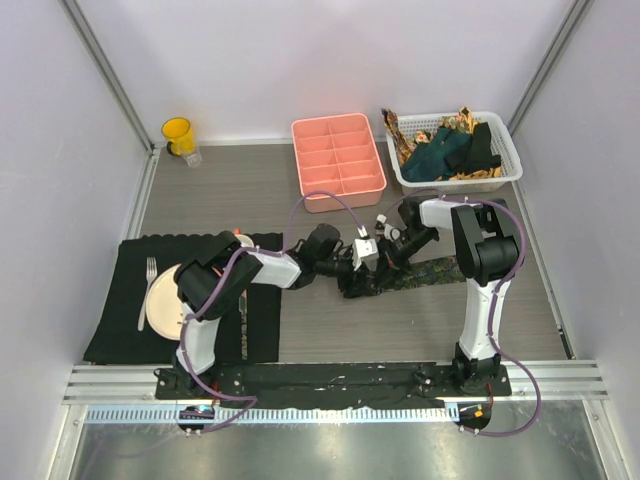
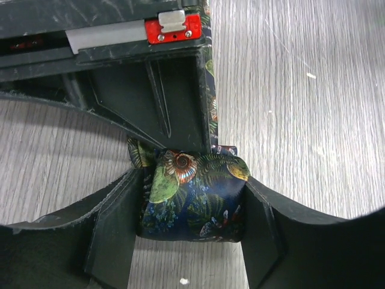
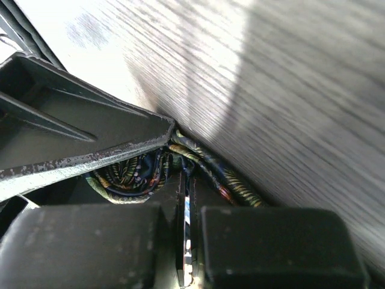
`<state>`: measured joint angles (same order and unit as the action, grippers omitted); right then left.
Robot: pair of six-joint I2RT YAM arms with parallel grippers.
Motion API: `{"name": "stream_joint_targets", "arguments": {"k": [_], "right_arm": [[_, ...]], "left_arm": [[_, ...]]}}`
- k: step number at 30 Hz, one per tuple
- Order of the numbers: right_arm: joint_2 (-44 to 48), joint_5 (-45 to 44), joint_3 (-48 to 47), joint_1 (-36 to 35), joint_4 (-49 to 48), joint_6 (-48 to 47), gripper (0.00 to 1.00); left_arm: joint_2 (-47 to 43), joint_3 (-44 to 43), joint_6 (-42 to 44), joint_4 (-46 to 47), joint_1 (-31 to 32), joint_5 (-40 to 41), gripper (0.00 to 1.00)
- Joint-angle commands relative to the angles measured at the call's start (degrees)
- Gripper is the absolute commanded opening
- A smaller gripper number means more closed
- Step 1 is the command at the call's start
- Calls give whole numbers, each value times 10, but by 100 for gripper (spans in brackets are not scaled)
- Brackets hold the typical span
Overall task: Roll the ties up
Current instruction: Roll the tie at the center of the board.
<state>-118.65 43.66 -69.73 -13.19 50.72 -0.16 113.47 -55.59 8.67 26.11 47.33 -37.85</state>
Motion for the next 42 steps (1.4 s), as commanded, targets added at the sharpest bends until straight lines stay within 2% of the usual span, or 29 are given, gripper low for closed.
{"name": "stream_joint_targets", "arguments": {"k": [1, 12, 20, 27, 30, 33, 36, 37, 39, 40, 42], "right_arm": [[-46, -118, 11, 4, -121, 28, 1], [-44, -129, 20, 4, -147, 66, 1], [-49, -123, 20, 4, -153, 75, 1], [-46, -112, 28, 4, -157, 80, 1], [-41, -109, 32, 3, -158, 80, 1], [-33, -97, 39, 2, -161, 83, 1], [-19, -83, 39, 0, -153, 79, 1], [-13, -83, 38, 1, -149, 77, 4], [4, -77, 31, 0, -127, 66, 10], [9, -75, 19, 3, -114, 61, 16], [18, -72, 6, 7, -72, 39, 18]], "left_arm": [[14, 12, -72, 132, 7, -21, 63], [36, 37, -81, 177, 20, 36, 62], [51, 41, -82, 192, 21, 44, 62], [59, 20, -23, 118, 42, 128, 59], [60, 15, 6, 69, 43, 153, 47], [57, 6, 41, 5, 45, 183, 43], [59, -20, 60, -86, 44, 205, 30], [55, -23, 64, -101, 44, 209, 24], [54, -35, 75, -155, 44, 213, 19], [56, -40, 78, -177, 44, 215, 14], [54, -44, 89, -215, 41, 209, 10]]}}
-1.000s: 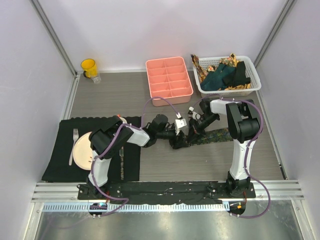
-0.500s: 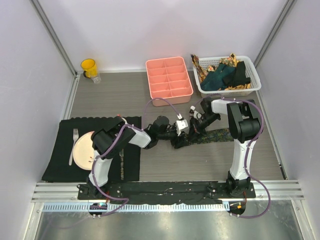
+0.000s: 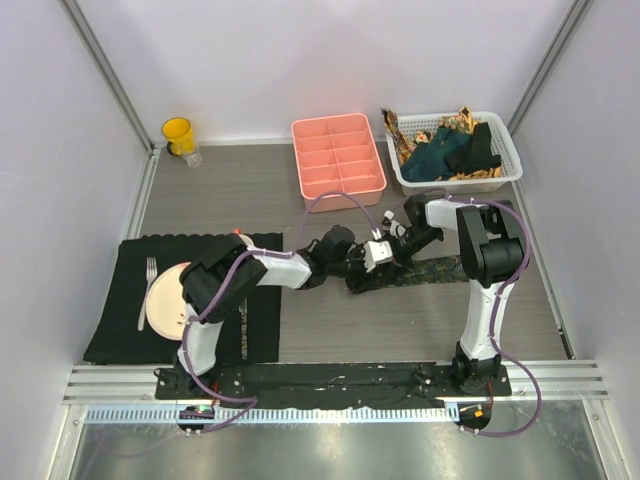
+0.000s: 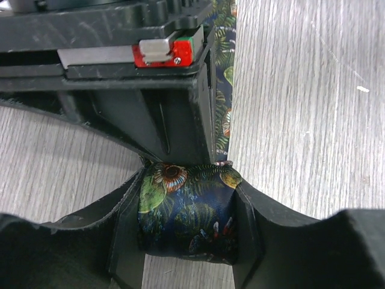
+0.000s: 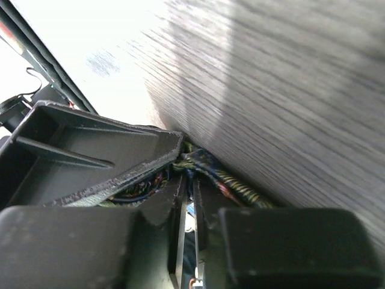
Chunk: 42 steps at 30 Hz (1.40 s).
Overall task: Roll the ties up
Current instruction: Roll the tie at the center of the board.
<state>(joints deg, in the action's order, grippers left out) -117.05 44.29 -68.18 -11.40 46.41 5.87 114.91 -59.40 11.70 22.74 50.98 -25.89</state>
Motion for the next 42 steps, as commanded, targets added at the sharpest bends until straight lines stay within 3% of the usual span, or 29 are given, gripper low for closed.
{"name": "stream_joint_targets", "arguments": {"k": [1, 6, 13, 21, 29, 35, 37, 39, 42], "right_arm": [[5, -77, -23, -7, -14, -30, 20], [19, -51, -45, 29, 74, -76, 23], [25, 8, -59, 84, 105, -111, 22], [3, -99, -37, 89, 27, -76, 22], [-48, -127, -37, 94, 6, -89, 22], [-4, 77, -44, 100, 17, -85, 23], [14, 148, -28, 100, 9, -61, 27], [39, 179, -13, 97, -18, -32, 37], [60, 207, 10, 89, -40, -4, 42]], "left_arm": [[40, -9, 62, -193, 3, 85, 7], [52, -33, 87, -258, -5, 70, 3], [66, -72, 104, -333, -9, 61, 1], [66, -126, 98, -421, -9, 91, 1], [87, -236, 90, -566, -9, 161, 2], [91, -223, 111, -573, -8, 148, 2], [90, -211, 115, -565, -8, 138, 3], [92, -208, 119, -559, -7, 119, 4], [93, -203, 125, -548, -8, 107, 3]]}}
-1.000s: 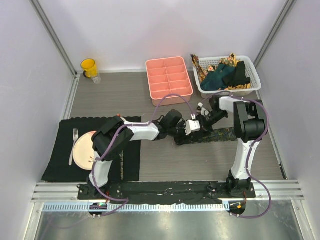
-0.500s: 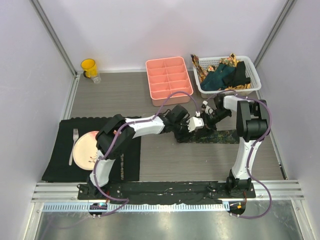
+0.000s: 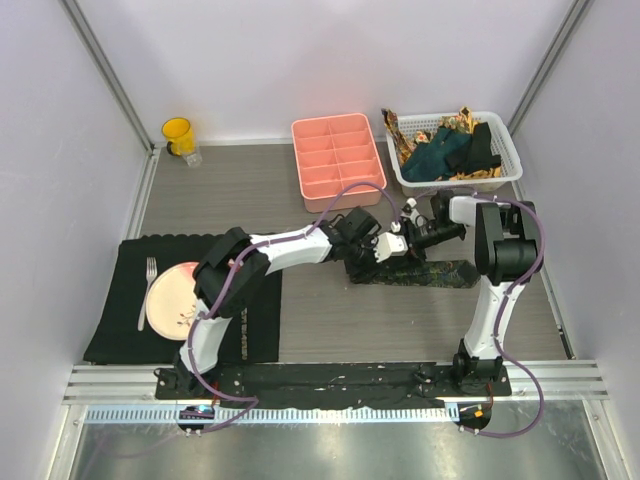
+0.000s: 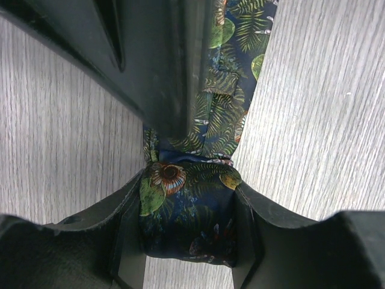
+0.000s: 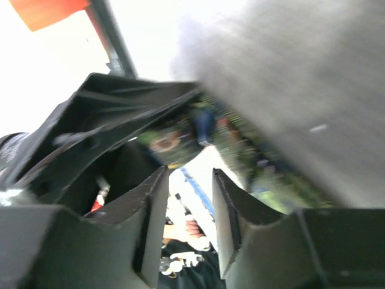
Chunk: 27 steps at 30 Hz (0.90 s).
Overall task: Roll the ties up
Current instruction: Roll the tie at the center of the board.
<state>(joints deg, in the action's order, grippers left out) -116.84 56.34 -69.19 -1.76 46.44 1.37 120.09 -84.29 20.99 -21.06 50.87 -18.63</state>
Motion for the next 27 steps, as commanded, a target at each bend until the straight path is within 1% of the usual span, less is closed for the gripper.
{"name": "stream_joint_targets", "arguments": {"k": [1, 6, 10, 14, 20, 23, 24, 27], "right_arm": [[61, 87, 32, -13, -45, 48, 42], [48, 84, 49, -25, -78, 58, 44], [48, 56, 57, -37, -112, 62, 46], [47, 45, 72, -46, -169, 74, 47], [46, 25, 86, -66, -206, 84, 43], [40, 11, 92, -69, -206, 74, 30], [36, 9, 93, -68, -200, 68, 23], [21, 0, 92, -68, -174, 41, 8]], "left_arm": [[44, 45, 34, -109, -6, 33, 4], [52, 44, 51, -109, -7, 27, 3], [56, 42, 55, -109, -7, 25, 3], [64, 38, 52, -112, -7, 22, 4], [64, 37, 51, -113, -6, 18, 4], [65, 37, 52, -114, -7, 18, 4], [66, 37, 51, -113, -7, 18, 4], [67, 36, 48, -112, -7, 16, 4]]}}
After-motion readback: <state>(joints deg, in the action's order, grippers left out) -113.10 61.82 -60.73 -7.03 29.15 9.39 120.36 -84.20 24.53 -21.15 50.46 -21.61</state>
